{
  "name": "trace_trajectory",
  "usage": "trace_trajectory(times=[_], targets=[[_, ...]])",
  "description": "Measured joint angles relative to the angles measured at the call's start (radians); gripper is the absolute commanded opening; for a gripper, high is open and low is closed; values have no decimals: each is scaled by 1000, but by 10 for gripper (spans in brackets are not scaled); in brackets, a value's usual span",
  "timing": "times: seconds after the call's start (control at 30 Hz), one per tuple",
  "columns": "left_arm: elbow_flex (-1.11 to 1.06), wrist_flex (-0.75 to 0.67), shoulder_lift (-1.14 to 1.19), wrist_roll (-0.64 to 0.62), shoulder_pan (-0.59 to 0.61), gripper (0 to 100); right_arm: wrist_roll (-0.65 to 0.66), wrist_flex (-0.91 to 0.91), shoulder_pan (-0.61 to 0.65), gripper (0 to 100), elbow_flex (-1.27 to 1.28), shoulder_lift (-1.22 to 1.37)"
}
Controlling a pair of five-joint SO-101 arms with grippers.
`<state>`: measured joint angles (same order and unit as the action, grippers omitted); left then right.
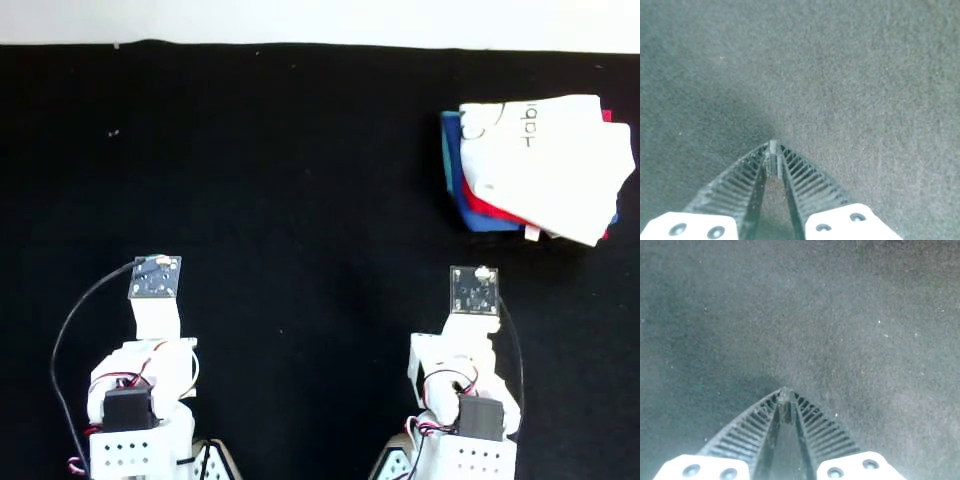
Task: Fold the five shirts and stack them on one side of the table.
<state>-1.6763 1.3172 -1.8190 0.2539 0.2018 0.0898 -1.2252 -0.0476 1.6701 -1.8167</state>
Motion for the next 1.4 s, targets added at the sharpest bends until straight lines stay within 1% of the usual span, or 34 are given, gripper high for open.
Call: trace_trajectory(times=[0.27, 0.4, 0.5, 0.67, 0.93, 1.03, 1.13, 1.4], targets=[[0, 0, 0, 0, 2, 11, 0, -8, 0, 6, 0, -15], [0, 0, 0, 0, 52, 11, 0, -8, 0, 6, 0, -15], [0, 0, 0, 0, 55, 11, 0, -8, 0, 6, 0, -15], [0, 0, 0, 0, 5, 11, 0, -8, 0, 6, 0, -15], [0, 0, 0, 0, -15, 11, 0, -8, 0, 6, 0, -15], [0, 0, 0, 0, -75, 11, 0, -8, 0, 6, 0, -15], [0, 0, 0, 0, -107, 11, 0, -8, 0, 6, 0, -15], [0, 0, 0, 0, -110, 11, 0, -8, 0, 6, 0, -15]])
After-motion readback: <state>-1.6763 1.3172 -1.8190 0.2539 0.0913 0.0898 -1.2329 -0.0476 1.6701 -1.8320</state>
